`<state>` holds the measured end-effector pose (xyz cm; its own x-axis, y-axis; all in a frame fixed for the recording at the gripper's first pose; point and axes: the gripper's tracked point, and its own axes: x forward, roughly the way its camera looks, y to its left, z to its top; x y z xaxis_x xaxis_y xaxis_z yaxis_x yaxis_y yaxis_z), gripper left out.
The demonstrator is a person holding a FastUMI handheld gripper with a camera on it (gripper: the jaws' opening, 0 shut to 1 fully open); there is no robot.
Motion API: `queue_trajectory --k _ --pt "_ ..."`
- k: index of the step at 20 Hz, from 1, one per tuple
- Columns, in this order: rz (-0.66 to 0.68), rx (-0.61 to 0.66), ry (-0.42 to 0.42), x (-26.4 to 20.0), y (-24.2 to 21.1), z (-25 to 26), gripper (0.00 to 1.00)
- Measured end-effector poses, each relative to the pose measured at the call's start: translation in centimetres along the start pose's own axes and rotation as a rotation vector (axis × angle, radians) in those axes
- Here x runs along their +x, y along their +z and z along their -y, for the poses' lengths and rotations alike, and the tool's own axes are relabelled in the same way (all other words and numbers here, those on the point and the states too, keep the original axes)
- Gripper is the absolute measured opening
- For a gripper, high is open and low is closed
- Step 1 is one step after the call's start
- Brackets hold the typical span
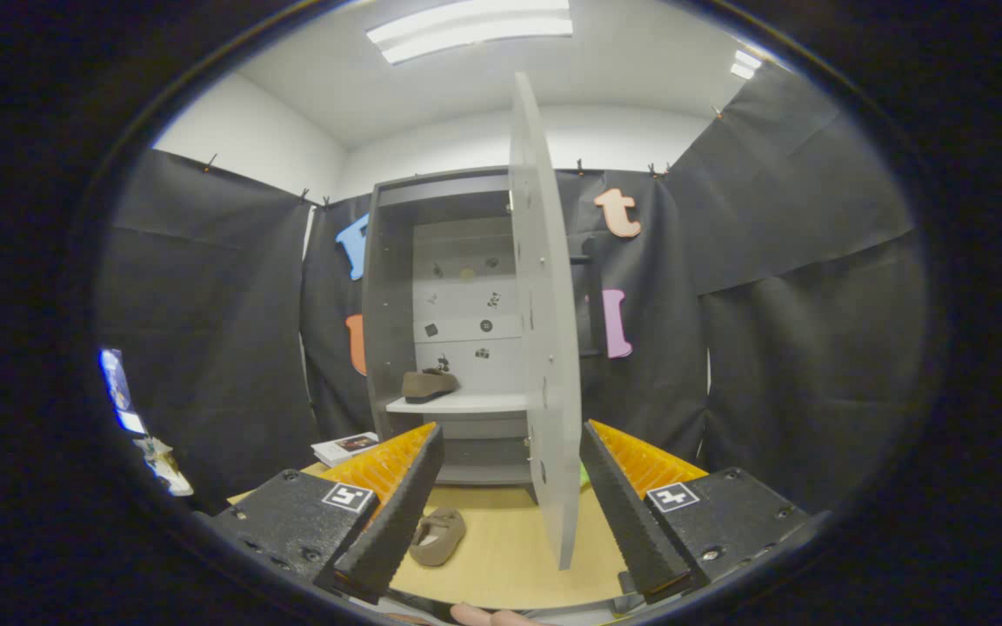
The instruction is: Open the shoe cabinet door, grab the shoes and put them into the shoe cabinet, then close the shoe cabinet door.
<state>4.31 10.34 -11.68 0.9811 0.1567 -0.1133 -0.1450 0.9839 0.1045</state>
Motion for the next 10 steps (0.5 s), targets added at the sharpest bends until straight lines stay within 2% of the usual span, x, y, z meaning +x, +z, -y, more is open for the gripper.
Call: queue_trajectory --k 4,10 --pt "-0.004 -0.052 0.024 1.5 -3.4 -3.2 0.99" --pt "-0.013 -0.012 0.096 5.2 -8.1 -8.6 0.99"
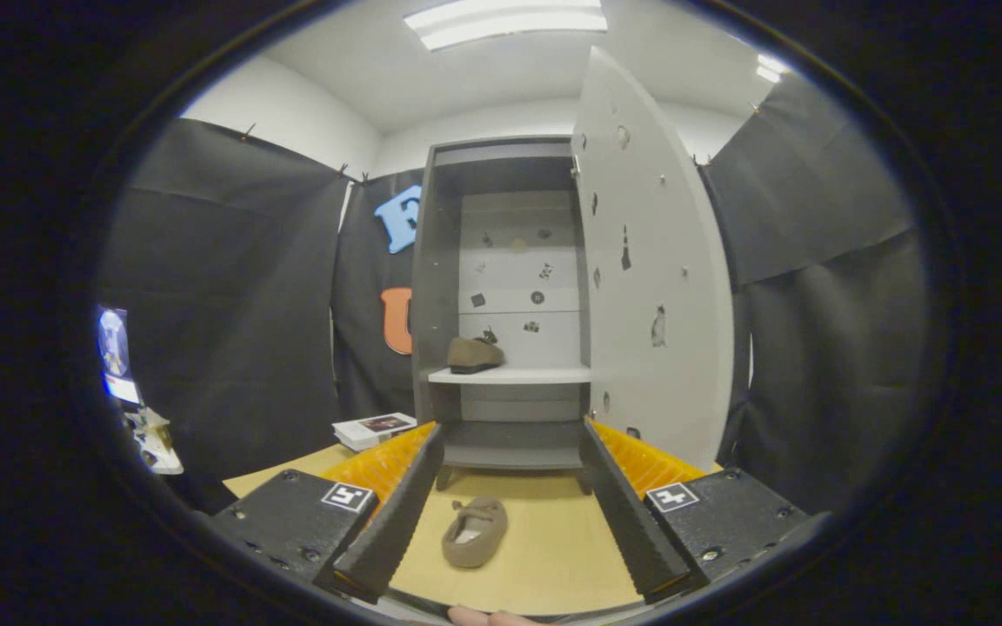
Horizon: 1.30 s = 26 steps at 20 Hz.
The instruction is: Open the shoe cabinet door, grab the shoes and put them into the shoe cabinet, then close the shoe cabinet door.
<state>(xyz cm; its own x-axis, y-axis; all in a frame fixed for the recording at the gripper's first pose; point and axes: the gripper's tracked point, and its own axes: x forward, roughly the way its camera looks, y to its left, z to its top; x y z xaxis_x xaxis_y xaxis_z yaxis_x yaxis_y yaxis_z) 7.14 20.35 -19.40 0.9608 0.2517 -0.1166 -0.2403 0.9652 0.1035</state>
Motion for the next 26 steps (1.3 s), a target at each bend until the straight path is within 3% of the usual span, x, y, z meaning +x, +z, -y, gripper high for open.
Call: queue_trajectory --k 7,17,23,26 --pt "-0.051 0.017 -0.060 6.7 -7.5 -2.5 0.99" --pt "-0.329 0.058 -0.088 14.8 -22.5 -5.8 0.99" --pt "-0.494 0.134 -0.063 18.0 -29.4 -7.1 0.95" --pt "-0.541 0.142 -0.041 19.9 -31.4 -7.2 0.80"
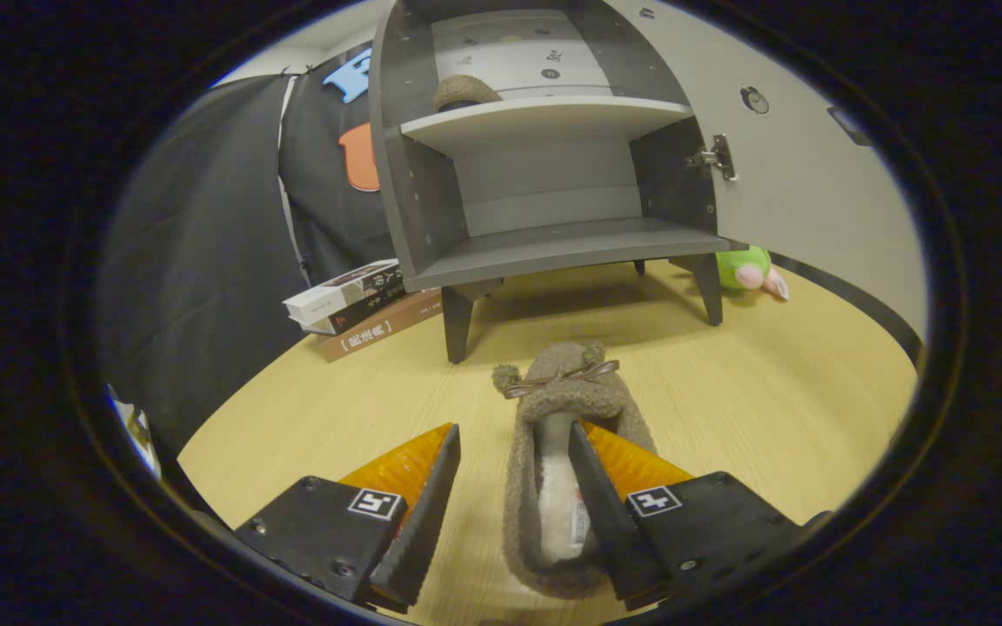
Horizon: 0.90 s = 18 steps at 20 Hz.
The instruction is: Open the shoe cabinet door, grab the shoes and put them into the shoe cabinet, then close the shoe cabinet door.
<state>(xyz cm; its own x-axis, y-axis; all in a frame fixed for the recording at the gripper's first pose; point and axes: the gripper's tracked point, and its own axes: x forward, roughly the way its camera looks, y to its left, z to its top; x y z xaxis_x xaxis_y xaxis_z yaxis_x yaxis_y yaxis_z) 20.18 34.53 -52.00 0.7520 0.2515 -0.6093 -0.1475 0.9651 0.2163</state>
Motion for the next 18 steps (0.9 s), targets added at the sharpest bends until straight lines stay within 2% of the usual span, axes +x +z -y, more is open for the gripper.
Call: queue_trajectory --k 1,2,3,6,8,11,15,18 --pt "-0.047 -0.005 -0.017 1.1 -0.7 0.5 0.76" --pt "-0.087 -0.016 -0.016 2.1 -1.4 0.8 0.64" --pt "-0.069 -0.011 0.002 2.4 -0.2 0.8 0.57" --pt "-0.063 0.053 0.098 2.6 -0.2 0.2 0.16" --pt "-0.042 0.071 0.155 1.7 -0.1 0.0 0.11" --pt "0.043 0.014 0.097 -0.6 1.3 1.5 0.11" --pt "0.128 -0.073 0.120 -5.7 4.7 0.5 0.11" --pt "0.261 -0.174 0.079 -10.4 8.9 -0.1 0.11"
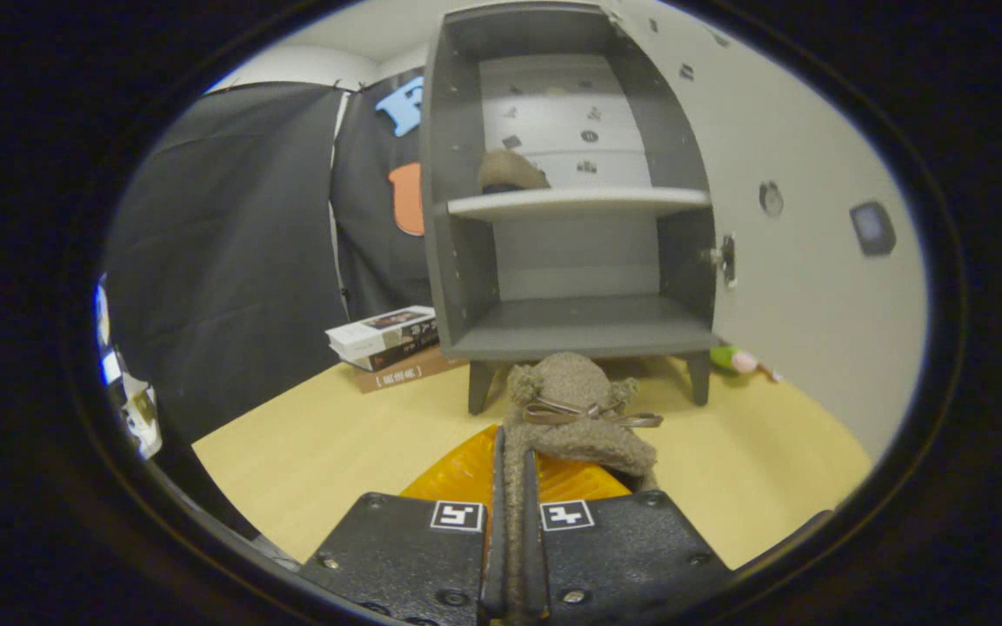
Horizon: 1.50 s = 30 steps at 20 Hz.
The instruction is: Open the shoe cabinet door, grab the shoes and put them into the shoe cabinet, then close the shoe cabinet door.
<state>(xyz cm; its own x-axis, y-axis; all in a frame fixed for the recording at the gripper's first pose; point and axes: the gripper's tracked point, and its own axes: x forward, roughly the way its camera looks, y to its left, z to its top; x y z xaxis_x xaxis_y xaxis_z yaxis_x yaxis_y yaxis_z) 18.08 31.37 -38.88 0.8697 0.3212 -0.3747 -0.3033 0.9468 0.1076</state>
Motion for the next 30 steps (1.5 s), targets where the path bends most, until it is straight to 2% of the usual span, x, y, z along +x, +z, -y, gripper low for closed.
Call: queue_trajectory --k 4,7,12,17,23,30 --pt "0.131 -0.096 -0.017 -4.1 5.6 -1.0 0.11" --pt "0.207 -0.104 -0.015 -6.4 9.1 -1.8 0.11" --pt "0.261 -0.087 0.000 -9.0 14.4 -1.7 0.11" --pt "0.275 -0.095 0.005 -9.8 20.2 -1.4 0.11" --pt "0.301 -0.144 -0.029 -7.1 27.7 0.1 0.12" --pt "0.204 -0.139 -0.079 2.4 32.3 3.3 0.12"
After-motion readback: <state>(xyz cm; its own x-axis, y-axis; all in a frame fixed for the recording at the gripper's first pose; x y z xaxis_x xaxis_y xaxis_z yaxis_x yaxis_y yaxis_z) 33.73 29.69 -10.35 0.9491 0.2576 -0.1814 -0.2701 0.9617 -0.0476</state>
